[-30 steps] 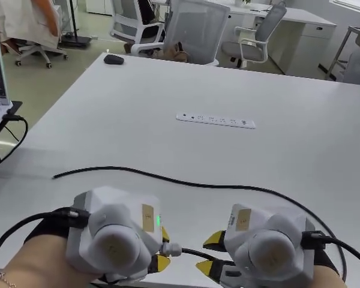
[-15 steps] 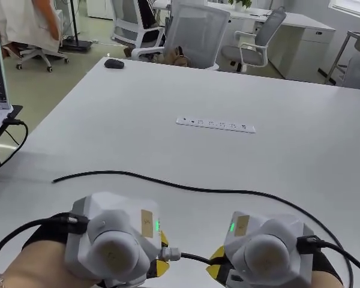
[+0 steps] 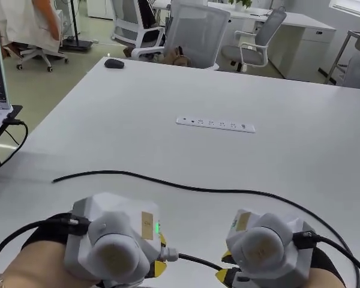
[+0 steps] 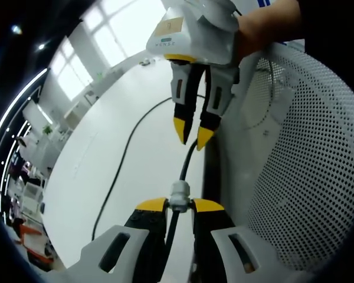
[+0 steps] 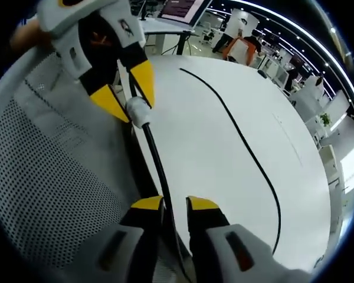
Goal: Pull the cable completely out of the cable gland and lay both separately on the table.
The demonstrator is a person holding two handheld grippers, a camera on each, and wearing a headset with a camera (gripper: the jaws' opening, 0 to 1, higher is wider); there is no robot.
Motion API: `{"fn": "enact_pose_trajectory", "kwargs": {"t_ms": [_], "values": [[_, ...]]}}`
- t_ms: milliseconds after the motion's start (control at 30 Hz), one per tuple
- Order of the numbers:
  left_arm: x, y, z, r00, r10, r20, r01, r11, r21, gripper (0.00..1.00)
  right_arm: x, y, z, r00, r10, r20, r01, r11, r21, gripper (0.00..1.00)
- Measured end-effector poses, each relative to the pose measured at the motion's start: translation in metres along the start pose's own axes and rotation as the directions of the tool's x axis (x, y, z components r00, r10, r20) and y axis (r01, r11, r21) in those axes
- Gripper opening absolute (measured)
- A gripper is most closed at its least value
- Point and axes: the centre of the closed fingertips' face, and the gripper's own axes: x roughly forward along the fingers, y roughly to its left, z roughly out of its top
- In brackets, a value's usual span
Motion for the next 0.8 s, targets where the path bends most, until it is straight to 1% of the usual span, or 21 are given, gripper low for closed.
{"fn": "enact_pose_trajectory", "kwargs": {"t_ms": [33, 67, 100, 133, 200, 233, 267, 300, 333, 367, 400, 433, 467, 600, 700, 733, 800], "values": [[0.0, 0.0, 0.001, 1.0, -0.001, 0.006, 0.001, 1.0, -0.005, 0.17, 0.0, 0.001, 0.003, 0.9999, 0.005, 0.014, -0.005, 1.0, 0.004, 0.18], [0.0, 0.0, 0.002, 0.9999, -0.001, 0.01, 0.001, 1.0, -0.005, 0.17, -0.002, 0.003, 0.01, 0.9988, 0.014, 0.046, -0.014, 1.0, 0.002, 0.2], [-0.001, 0.0, 0.003, 0.9999, -0.002, 0.014, 0.002, 1.0, -0.004, 0.17, -0.002, 0.005, 0.014, 0.9978, 0.022, 0.063, -0.022, 1.0, -0.005, 0.22], [-0.001, -0.001, 0.004, 0.9999, -0.004, 0.017, 0.004, 1.0, -0.002, 0.17, -0.002, 0.01, 0.02, 0.9952, 0.045, 0.087, -0.044, 0.999, -0.024, 0.22], [0.001, -0.005, 0.003, 0.9995, -0.027, 0.016, 0.027, 1.0, 0.0, 0.17, -0.003, 0.014, 0.023, 0.9939, 0.055, 0.096, -0.051, 0.998, -0.04, 0.21], [0.002, -0.008, 0.003, 0.9992, -0.039, 0.012, 0.039, 0.999, 0.01, 0.17, -0.003, 0.016, 0.026, 0.9928, 0.057, 0.106, -0.051, 0.997, -0.061, 0.22], [0.003, -0.009, 0.003, 0.9991, -0.04, 0.012, 0.04, 0.999, 0.016, 0.17, -0.003, 0.017, 0.028, 0.9916, 0.061, 0.114, -0.054, 0.996, -0.068, 0.22], [0.003, -0.009, 0.004, 0.9991, -0.041, 0.013, 0.041, 0.999, 0.022, 0.17, -0.004, 0.021, 0.032, 0.9881, 0.078, 0.132, -0.069, 0.995, -0.077, 0.22], [0.003, -0.01, 0.006, 0.9988, -0.045, 0.021, 0.045, 0.999, 0.021, 0.17, -0.004, 0.023, 0.034, 0.9859, 0.091, 0.141, -0.079, 0.993, -0.087, 0.21], [0.003, -0.011, 0.009, 0.998, -0.051, 0.038, 0.05, 0.999, 0.015, 0.17, -0.005, 0.025, 0.035, 0.9847, 0.097, 0.144, -0.083, 0.992, -0.099, 0.18], [0.003, -0.01, 0.009, 0.9978, -0.052, 0.042, 0.051, 0.999, 0.012, 0.17, -0.005, 0.027, 0.035, 0.984, 0.102, 0.145, -0.087, 0.99, -0.109, 0.12], [0.003, -0.01, 0.009, 0.9979, -0.05, 0.041, 0.05, 0.999, 0.01, 0.17, -0.004, 0.029, 0.033, 0.9843, 0.114, 0.135, -0.097, 0.988, -0.124, 0.03], [0.003, -0.01, 0.008, 0.998, -0.051, 0.039, 0.05, 0.999, 0.009, 0.17, -0.002, 0.028, 0.032, 0.9854, 0.109, 0.131, -0.094, 0.989, -0.115, 0.05], [0.003, -0.01, 0.008, 0.9978, -0.052, 0.041, 0.052, 0.999, 0.01, 0.17, -0.003, 0.025, 0.03, 0.9861, 0.103, 0.13, -0.092, 0.992, -0.091, 0.04], [0.003, -0.007, 0.005, 0.9986, -0.042, 0.031, 0.043, 0.999, -0.001, 0.17, 0.0, 0.019, 0.019, 0.9945, 0.071, 0.077, -0.064, 0.994, -0.089, 0.03], [0.002, -0.007, 0.005, 0.9988, -0.039, 0.029, 0.039, 0.999, -0.002, 0.17, 0.0, 0.018, 0.019, 0.9949, 0.068, 0.074, -0.062, 0.994, -0.089, 0.03], [0.002, -0.005, 0.004, 0.9993, -0.029, 0.025, 0.03, 1.0, -0.004, 0.17, 0.0, 0.014, 0.014, 0.9968, 0.054, 0.059, -0.05, 0.997, -0.065, 0.03]]}}
